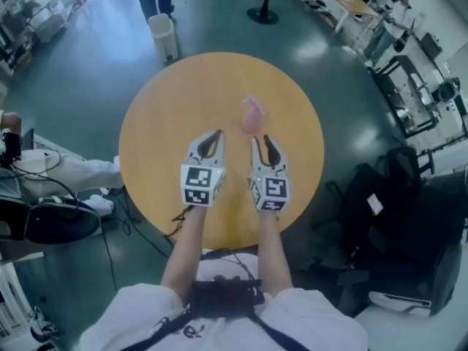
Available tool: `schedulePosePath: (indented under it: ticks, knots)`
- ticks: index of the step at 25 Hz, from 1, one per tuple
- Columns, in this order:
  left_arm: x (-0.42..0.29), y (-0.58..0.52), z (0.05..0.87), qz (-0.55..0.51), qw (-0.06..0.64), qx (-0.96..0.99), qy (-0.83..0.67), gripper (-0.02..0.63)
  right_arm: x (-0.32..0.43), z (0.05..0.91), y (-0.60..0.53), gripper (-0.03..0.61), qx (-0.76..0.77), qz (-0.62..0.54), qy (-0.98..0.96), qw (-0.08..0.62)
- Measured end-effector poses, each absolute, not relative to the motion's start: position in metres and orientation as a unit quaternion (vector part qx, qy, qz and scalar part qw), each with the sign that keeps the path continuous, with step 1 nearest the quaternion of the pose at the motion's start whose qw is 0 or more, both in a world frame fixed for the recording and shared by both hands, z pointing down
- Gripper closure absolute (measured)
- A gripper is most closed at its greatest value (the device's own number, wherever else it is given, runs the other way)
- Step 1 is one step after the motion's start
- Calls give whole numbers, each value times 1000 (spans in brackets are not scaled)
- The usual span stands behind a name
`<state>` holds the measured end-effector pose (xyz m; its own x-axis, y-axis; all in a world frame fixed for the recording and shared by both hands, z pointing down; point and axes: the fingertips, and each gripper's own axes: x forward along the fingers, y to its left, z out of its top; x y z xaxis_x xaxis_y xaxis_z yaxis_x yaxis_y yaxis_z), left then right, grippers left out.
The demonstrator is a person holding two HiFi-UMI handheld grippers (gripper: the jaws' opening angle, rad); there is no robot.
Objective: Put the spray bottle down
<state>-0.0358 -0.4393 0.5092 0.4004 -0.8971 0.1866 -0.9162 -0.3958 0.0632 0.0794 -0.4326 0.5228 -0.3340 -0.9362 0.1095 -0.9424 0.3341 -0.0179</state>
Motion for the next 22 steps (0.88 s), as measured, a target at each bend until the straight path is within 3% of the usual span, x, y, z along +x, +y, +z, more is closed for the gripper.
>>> schedulePosePath:
  ticks: [8,22]
  knots:
    - [-42,-399,465,34,36,845,-533,603,61,473,-385,497,582,8,-812,28]
    - [-39,-344,428,15,-18,855,-518,603,31,417,-327,552,552,-34,-833,-26]
